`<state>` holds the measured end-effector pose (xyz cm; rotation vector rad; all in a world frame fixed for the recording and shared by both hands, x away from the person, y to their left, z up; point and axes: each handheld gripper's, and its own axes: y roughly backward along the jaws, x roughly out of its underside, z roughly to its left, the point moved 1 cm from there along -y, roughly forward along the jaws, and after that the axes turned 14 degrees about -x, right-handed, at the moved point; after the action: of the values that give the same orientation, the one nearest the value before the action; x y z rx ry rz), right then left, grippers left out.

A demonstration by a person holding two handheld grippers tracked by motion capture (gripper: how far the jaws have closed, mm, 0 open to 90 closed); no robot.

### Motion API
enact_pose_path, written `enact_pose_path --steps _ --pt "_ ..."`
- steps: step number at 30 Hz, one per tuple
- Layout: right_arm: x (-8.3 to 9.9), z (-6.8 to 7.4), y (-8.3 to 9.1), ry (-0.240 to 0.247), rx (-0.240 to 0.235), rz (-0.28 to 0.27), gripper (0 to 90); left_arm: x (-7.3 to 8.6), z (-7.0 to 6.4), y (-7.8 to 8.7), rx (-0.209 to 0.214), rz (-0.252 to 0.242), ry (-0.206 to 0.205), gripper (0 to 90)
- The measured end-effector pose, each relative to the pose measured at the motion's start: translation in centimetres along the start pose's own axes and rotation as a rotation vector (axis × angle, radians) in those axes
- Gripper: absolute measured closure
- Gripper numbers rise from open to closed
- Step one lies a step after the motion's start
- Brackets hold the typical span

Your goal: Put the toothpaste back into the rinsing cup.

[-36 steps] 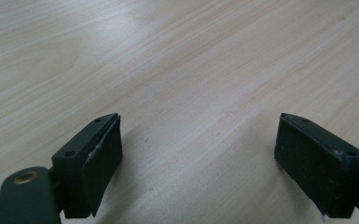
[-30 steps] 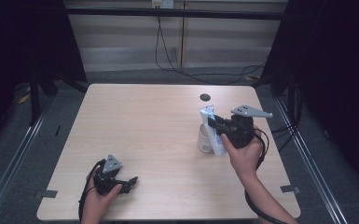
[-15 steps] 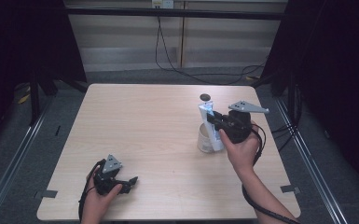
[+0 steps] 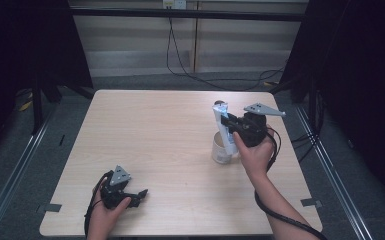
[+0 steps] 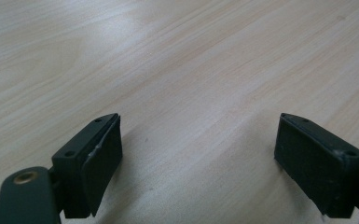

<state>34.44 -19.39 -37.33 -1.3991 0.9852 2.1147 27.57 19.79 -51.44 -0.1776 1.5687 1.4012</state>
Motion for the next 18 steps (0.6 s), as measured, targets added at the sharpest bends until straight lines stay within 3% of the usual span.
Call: enact_pose_path --steps 18 --pt "-0.8 -1.1 -1.5 0.001 0.035 0.001 75.1 0.0 0.0 0.0 -0.003 -0.002 0.001 14.9"
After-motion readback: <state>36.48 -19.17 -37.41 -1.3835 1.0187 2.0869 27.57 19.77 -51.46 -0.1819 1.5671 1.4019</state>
